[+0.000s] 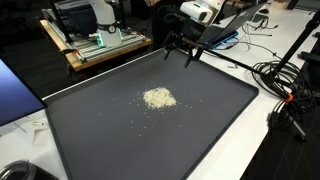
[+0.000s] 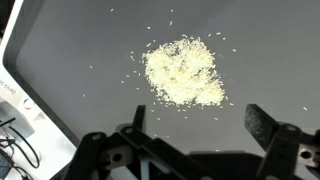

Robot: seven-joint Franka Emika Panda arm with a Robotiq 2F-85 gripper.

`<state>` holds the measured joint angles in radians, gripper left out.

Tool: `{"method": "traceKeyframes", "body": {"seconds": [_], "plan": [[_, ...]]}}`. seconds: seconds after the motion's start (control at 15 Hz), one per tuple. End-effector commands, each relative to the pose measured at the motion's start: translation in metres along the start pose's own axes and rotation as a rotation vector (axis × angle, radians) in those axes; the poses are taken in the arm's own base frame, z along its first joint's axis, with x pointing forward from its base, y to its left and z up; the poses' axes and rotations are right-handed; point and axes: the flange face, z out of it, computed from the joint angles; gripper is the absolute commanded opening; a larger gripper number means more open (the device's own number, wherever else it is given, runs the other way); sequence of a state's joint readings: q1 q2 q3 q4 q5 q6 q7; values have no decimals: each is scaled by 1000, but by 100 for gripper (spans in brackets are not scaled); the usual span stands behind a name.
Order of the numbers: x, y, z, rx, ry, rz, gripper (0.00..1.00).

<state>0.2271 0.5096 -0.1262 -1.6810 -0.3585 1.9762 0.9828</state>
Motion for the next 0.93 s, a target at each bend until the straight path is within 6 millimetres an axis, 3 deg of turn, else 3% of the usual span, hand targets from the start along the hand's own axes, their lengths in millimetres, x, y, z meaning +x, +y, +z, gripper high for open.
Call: {"method": "traceKeyframes", "body": {"seconds": [0.0,0.33,0.87], "plan": [[-5,-24,3,-23,27,-32,100],[15,-34,24,7,-25,-117,100],[90,-14,65,180,-205,-271,100]]}}
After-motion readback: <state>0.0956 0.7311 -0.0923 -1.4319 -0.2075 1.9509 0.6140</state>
